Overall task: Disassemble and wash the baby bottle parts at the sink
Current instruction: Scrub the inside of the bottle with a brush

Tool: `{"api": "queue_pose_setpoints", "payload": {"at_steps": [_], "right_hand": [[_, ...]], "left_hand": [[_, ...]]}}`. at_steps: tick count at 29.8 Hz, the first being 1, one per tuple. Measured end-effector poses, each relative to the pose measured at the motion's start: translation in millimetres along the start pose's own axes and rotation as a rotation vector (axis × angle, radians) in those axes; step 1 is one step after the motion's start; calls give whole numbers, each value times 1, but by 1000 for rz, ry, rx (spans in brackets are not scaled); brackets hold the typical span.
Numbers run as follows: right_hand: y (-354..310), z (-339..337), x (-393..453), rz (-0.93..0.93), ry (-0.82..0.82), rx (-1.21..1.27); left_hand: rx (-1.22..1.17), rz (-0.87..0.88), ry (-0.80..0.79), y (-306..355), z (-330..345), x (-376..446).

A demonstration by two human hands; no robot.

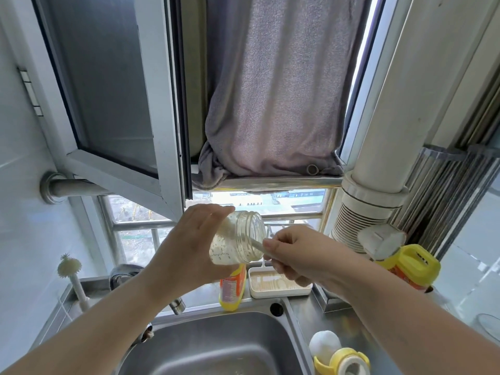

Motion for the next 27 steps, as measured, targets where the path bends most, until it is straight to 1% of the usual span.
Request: {"api": "queue_pose_setpoints", "payload": {"at_steps": [2, 3, 5, 6, 7, 8, 10, 12, 14, 15, 16, 17, 18, 20, 21, 22, 24, 25, 27], "right_hand": [[2, -4, -2, 13, 14, 0], [1, -7, -3, 7, -14, 45], [-2, -8, -6, 3, -110, 211], [-3, -7, -7, -6, -140, 252], [-4, -6, -7, -25, -151, 230], [-5, -6, -7, -50, -150, 151], [-8, -8, -6, -114, -134, -103], [-13, -10, -4, -180, -71, -356], [-11, -11, 0, -254, 67, -604], [-9, -12, 1, -283, 162, -752], [-7, -14, 2, -303, 254, -836], [-4, -17, 2, -311, 309, -807], [-3, -20, 1, -296, 304, -657], [-5, -21, -2, -195, 184, -231], [-7, -18, -4, -135, 121, -84], [-8, -14, -5, -95, 78, 1], [-9, -8, -4, -98, 13, 44], [-10, -5, -5, -117, -30, 7], [-14, -7, -8, -168, -94, -145]], "left_hand": [[2, -11, 11, 0, -1, 0], [0, -12, 18, 1, -2, 1], [-20, -10, 23, 3, -4, 3], [-33, -2, 18, 4, -5, 5], [-43, 11, 7, 5, -5, 6], [-50, 24, -11, 5, -5, 7], [-62, 30, -50, 4, -7, 7], [-74, 31, -83, 4, -9, 8], [-78, 36, -109, 2, -11, 11], [-83, 28, -116, 0, -12, 11], [-101, 6, -117, -2, -13, 11], [-123, -30, -112, -5, -15, 11], [-143, -74, -104, -5, -16, 10], [-168, -127, -73, -4, -18, 10], [-163, -119, -59, -2, -18, 10], [-138, -85, -56, 1, -18, 12], [-71, 21, -61, 3, -17, 17], [-50, 54, -71, 3, -18, 18], [-38, 80, -101, 4, -20, 20]]}}
Point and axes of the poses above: each hand's wrist, its own x-axis towards the middle knuckle, its own z-axis out of the palm, y = z × x, the point moved 1 cm from there along x, towards the middle knuckle, and after that the axes turned 9 degrees about -x, right-handed, at the moved point
